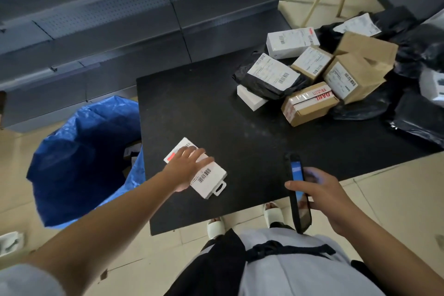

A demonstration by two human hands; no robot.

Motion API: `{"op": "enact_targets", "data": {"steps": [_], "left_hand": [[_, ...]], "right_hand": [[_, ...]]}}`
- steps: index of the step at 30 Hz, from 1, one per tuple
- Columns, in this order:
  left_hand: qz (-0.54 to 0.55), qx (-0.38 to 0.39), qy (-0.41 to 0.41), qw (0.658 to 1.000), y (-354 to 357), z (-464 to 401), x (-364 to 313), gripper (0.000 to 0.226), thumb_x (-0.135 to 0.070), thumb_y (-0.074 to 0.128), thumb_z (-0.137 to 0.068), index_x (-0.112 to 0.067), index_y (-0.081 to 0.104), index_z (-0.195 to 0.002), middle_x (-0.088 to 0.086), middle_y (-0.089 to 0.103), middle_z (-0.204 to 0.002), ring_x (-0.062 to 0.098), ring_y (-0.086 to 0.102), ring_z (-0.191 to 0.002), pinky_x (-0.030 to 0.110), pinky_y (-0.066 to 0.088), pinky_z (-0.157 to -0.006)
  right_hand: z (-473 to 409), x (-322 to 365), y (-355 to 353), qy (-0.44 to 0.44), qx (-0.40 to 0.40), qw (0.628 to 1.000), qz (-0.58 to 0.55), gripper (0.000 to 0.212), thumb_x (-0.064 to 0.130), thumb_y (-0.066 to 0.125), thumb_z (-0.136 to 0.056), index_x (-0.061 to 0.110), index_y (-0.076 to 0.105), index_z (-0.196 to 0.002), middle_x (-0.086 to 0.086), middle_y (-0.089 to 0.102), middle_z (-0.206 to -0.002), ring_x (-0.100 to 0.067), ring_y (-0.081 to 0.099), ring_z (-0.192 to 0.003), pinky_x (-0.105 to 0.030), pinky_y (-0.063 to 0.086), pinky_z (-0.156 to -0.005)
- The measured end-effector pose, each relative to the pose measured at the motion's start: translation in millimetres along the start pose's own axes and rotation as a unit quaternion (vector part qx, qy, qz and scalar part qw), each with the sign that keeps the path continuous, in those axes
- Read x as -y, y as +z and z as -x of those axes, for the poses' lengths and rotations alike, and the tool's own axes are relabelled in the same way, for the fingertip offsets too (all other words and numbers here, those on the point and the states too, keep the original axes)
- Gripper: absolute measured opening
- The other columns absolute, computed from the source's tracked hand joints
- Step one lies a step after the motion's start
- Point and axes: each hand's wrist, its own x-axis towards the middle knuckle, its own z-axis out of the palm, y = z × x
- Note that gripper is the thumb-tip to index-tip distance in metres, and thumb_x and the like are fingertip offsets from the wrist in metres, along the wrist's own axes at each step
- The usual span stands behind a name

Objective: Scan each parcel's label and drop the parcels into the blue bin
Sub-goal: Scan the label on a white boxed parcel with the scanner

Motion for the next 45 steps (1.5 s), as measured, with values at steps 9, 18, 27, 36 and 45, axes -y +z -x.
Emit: {"op": "enact_targets", "data": {"steps": [9, 18, 27, 36, 45], "left_hand": [[0.271, -0.087, -0.220, 0.933, -11, 11, -9, 0.098, -0.017, 0.077, -0.081, -0.055, 0.019, -0.150, 0.006, 0.018, -0.163, 0.032, 0.019, -0.149, 0.050, 0.022, -0.119], [0.767, -0.142, -0.446, 0.440, 32, 28, -44, 0.047, -0.012, 0.072, -0.092, -0.012, 0.053, -0.134, 0.007, 0.067, -0.125, 0.022, 0.063, -0.105, 0.038, 0.054, -0.083], [0.778, -0.165, -0.325, 0.511, 59, 18, -29, 0.043, -0.006, 0.071, -0.091, -0.028, 0.066, -0.127, -0.021, 0.070, -0.100, 0.013, 0.071, -0.102, 0.047, 0.061, -0.086], [0.730, -0.221, -0.292, 0.577, 78, 16, -33, 0.049, -0.015, 0.069, -0.093, -0.027, 0.058, -0.140, 0.001, 0.070, -0.094, 0.012, 0.070, -0.089, 0.038, 0.062, -0.082], [0.738, -0.199, -0.261, 0.590, 79, 22, -24, 0.053, -0.014, 0.068, -0.095, -0.026, 0.053, -0.144, -0.008, 0.065, -0.092, 0.005, 0.064, -0.084, 0.024, 0.057, -0.073]], "right_hand": [[-9, 1, -19, 0.022, 0.013, 0.999, -0.021, 0.045, 0.021, 0.079, -0.088, 0.016, 0.061, -0.128, -0.006, 0.067, -0.112, -0.026, 0.066, -0.096, -0.037, 0.058, -0.074], [-15, 21, 7, 0.036, 0.023, 0.999, 0.020, 0.048, 0.020, 0.081, -0.086, 0.021, 0.056, -0.126, -0.002, 0.064, -0.108, -0.021, 0.063, -0.095, -0.041, 0.055, -0.082], [-4, 57, 75, -0.019, 0.093, 0.923, 0.374, 0.046, 0.040, 0.089, -0.071, 0.020, 0.063, -0.103, -0.007, 0.068, -0.098, -0.029, 0.068, -0.079, -0.037, 0.053, -0.068], [-3, 89, 159, 0.048, 0.115, 0.796, 0.592, 0.053, 0.050, 0.087, -0.064, 0.019, 0.045, -0.075, 0.000, 0.053, -0.072, -0.022, 0.055, -0.061, -0.029, 0.040, -0.058], [9, 95, 177, 0.050, 0.095, 0.764, 0.636, 0.044, 0.048, 0.082, -0.069, 0.018, 0.051, -0.075, 0.000, 0.053, -0.072, -0.019, 0.051, -0.064, -0.029, 0.038, -0.059]]}}
